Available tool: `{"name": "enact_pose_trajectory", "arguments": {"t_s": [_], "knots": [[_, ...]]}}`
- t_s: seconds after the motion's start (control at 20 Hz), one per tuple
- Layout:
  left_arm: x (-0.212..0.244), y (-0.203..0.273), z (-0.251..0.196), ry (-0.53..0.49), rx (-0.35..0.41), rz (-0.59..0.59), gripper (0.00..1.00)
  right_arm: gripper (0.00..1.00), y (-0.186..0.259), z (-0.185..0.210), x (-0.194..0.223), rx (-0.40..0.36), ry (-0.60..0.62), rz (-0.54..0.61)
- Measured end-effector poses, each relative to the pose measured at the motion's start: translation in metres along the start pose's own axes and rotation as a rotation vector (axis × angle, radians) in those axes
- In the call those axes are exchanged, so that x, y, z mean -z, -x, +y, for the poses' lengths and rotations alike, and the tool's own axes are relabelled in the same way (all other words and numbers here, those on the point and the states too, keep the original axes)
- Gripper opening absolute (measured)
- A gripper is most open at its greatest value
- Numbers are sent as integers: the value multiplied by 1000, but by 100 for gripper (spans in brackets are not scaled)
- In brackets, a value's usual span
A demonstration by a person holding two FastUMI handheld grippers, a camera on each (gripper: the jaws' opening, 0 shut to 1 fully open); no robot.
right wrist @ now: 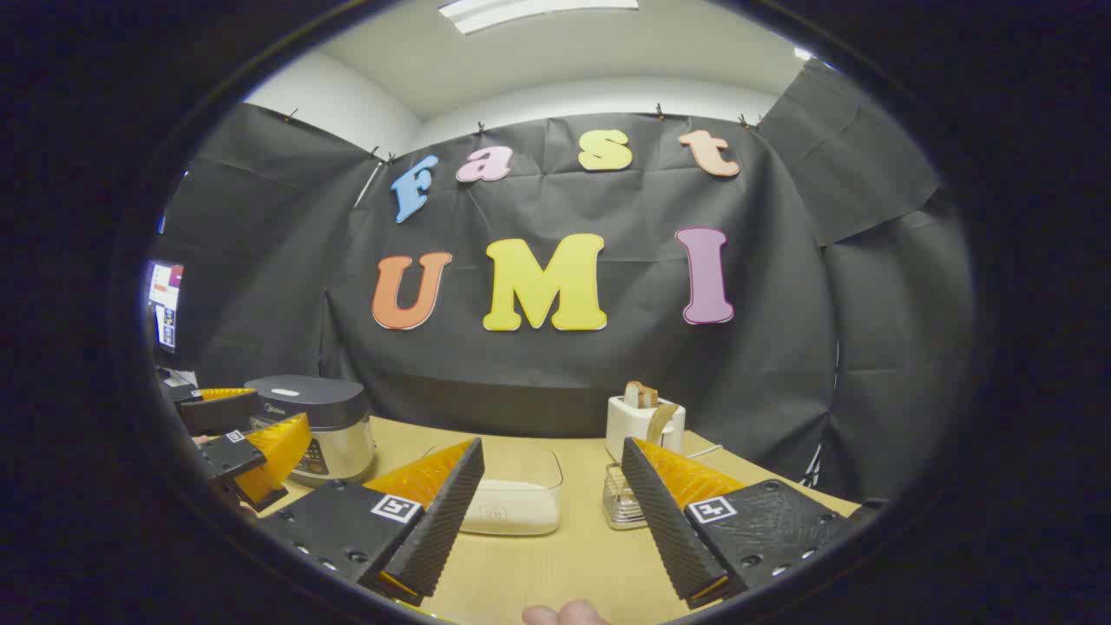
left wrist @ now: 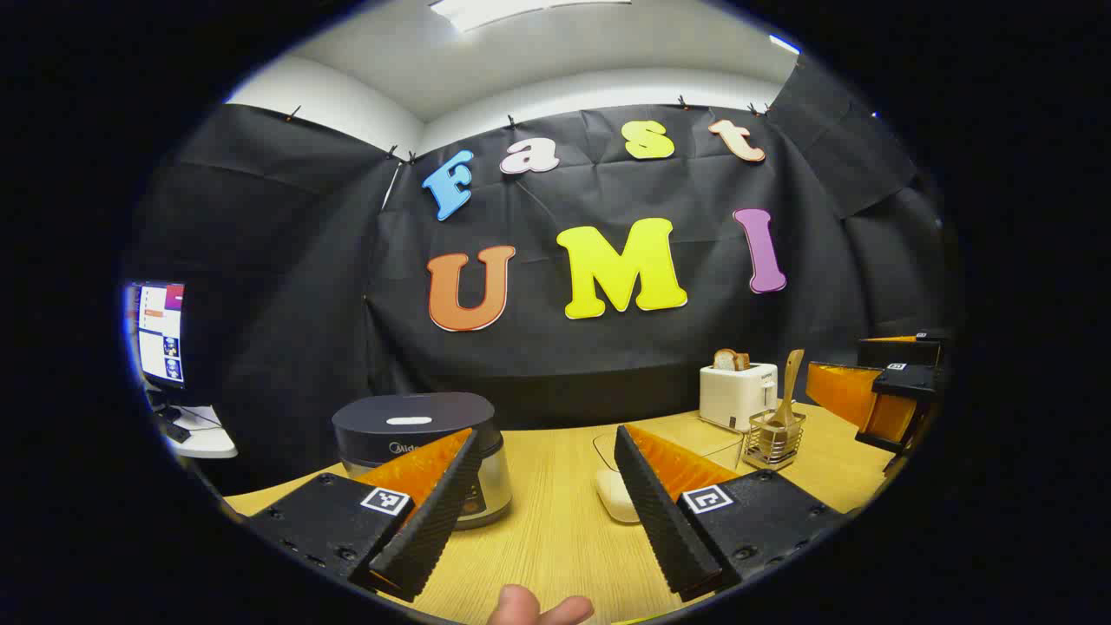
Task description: Close the left gripper, press the button to open the rice cooker; take a wooden spoon from the chopstick holder with the right hand, scoop a spoonful of rice and pour it into the rice cooker, then put the wooden spoon back into the chopstick holder.
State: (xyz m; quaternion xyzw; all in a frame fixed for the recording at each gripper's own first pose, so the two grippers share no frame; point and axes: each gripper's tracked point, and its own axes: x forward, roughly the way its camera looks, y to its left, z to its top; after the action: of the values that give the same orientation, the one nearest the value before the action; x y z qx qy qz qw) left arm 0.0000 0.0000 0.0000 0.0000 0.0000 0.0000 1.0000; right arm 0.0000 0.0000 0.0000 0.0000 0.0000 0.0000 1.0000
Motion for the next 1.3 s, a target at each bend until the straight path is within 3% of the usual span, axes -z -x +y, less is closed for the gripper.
{"name": "enact_pose_trajectory", "arguments": {"t_s": [0.45, 1.3], "knots": [[1, -2, 13, 2, -33, 7, 98, 95, -8, 12, 3, -11, 1, 2], [-3, 2, 15, 3, -30, 4, 98, 95, -5, 8, -4, -3, -5, -25]]}}
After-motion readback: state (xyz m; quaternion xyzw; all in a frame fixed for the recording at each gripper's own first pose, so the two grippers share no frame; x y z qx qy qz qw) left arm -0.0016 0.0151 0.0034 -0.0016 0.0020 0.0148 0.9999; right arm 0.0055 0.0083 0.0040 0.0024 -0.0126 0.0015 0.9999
